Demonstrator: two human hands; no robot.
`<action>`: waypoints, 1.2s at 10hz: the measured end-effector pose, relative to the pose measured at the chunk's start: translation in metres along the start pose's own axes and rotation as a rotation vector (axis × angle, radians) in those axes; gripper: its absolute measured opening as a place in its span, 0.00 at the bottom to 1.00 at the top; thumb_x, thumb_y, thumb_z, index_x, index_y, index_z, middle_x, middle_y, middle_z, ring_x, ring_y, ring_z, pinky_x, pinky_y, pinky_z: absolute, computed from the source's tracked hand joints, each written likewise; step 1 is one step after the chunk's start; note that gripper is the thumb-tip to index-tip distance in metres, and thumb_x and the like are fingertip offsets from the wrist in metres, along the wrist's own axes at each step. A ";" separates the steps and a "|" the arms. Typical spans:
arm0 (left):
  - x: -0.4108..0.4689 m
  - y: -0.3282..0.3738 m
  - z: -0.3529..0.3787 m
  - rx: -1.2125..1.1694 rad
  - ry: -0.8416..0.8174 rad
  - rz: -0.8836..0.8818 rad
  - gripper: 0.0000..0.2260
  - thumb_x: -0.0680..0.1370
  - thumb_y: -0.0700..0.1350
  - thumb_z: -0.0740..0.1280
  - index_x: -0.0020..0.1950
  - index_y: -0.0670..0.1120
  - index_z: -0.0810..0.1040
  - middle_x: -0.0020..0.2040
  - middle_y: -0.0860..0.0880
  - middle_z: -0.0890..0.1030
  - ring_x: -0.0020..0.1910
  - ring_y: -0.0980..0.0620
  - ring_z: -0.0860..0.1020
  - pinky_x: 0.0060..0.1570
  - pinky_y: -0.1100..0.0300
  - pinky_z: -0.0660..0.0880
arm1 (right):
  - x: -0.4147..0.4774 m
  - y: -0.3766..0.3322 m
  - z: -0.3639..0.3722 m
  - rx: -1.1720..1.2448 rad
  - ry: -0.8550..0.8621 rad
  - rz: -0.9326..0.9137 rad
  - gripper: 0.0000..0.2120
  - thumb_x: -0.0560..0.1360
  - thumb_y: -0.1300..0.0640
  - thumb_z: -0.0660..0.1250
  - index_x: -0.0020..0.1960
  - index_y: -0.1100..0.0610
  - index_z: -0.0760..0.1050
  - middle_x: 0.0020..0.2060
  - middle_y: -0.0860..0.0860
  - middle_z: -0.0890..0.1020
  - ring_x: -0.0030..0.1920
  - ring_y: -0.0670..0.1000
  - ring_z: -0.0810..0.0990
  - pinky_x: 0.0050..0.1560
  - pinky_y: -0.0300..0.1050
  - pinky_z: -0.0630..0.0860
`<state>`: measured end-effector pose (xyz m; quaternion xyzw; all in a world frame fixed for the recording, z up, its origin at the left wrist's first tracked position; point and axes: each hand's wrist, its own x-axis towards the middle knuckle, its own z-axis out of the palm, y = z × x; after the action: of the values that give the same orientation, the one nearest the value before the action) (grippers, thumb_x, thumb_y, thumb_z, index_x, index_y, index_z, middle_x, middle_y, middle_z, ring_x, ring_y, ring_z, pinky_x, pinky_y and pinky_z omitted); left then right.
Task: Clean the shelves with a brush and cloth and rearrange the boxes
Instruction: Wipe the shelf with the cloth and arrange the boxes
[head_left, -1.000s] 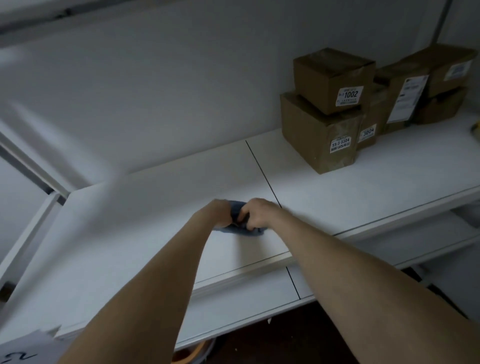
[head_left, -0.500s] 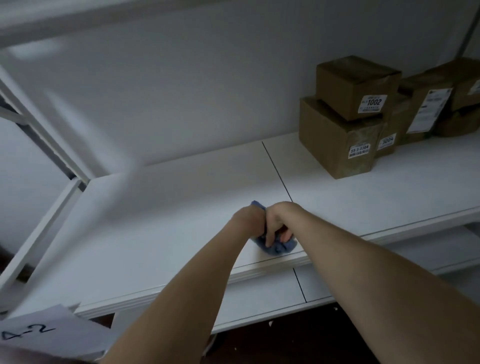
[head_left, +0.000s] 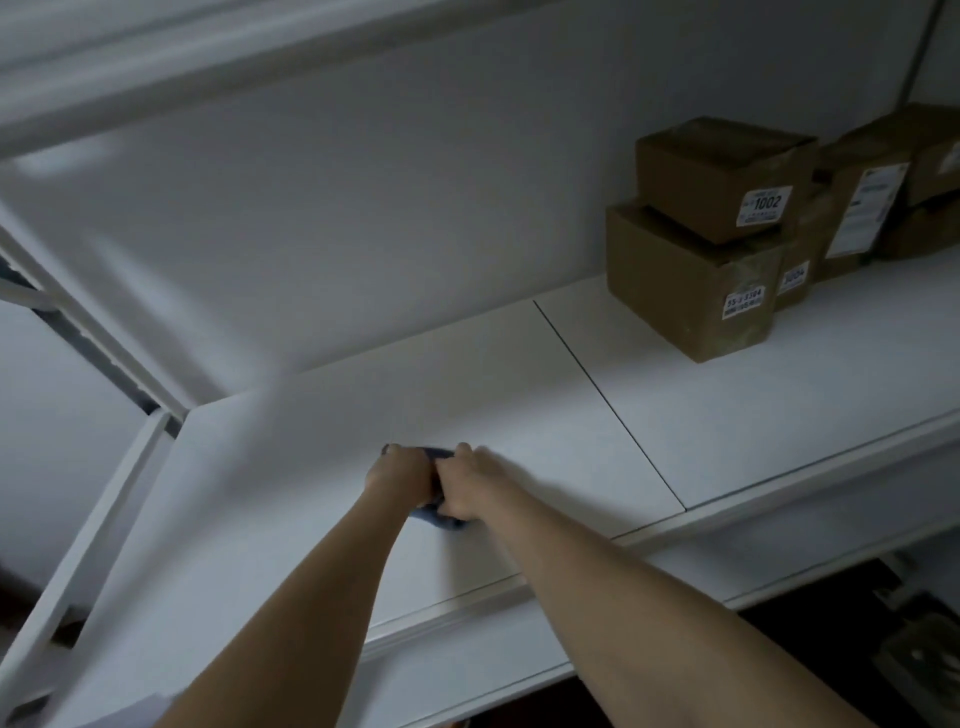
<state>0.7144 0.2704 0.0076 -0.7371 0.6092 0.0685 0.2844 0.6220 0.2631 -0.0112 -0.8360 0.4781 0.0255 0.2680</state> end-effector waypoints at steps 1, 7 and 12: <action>0.010 0.027 -0.012 -0.066 0.074 0.040 0.18 0.80 0.46 0.59 0.68 0.41 0.71 0.67 0.42 0.73 0.66 0.44 0.72 0.65 0.53 0.69 | 0.003 0.025 -0.012 0.020 0.114 0.120 0.23 0.77 0.53 0.65 0.71 0.55 0.67 0.65 0.57 0.65 0.64 0.60 0.67 0.62 0.51 0.68; 0.040 0.050 -0.035 -0.356 0.095 0.320 0.20 0.84 0.43 0.50 0.77 0.46 0.57 0.76 0.41 0.58 0.72 0.44 0.64 0.71 0.54 0.61 | 0.030 0.088 -0.033 -0.037 0.179 0.224 0.25 0.80 0.59 0.56 0.75 0.46 0.59 0.77 0.56 0.51 0.73 0.64 0.53 0.72 0.54 0.55; 0.040 -0.009 -0.008 -0.144 0.020 -0.144 0.17 0.83 0.46 0.54 0.71 0.46 0.69 0.68 0.45 0.73 0.65 0.46 0.73 0.64 0.56 0.70 | 0.040 0.017 0.001 -0.207 0.167 -0.070 0.27 0.77 0.59 0.62 0.75 0.51 0.62 0.76 0.52 0.56 0.74 0.60 0.53 0.74 0.57 0.50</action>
<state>0.7310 0.2335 -0.0008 -0.7981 0.5510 0.0843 0.2288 0.6305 0.2253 -0.0308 -0.8746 0.4640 -0.0045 0.1404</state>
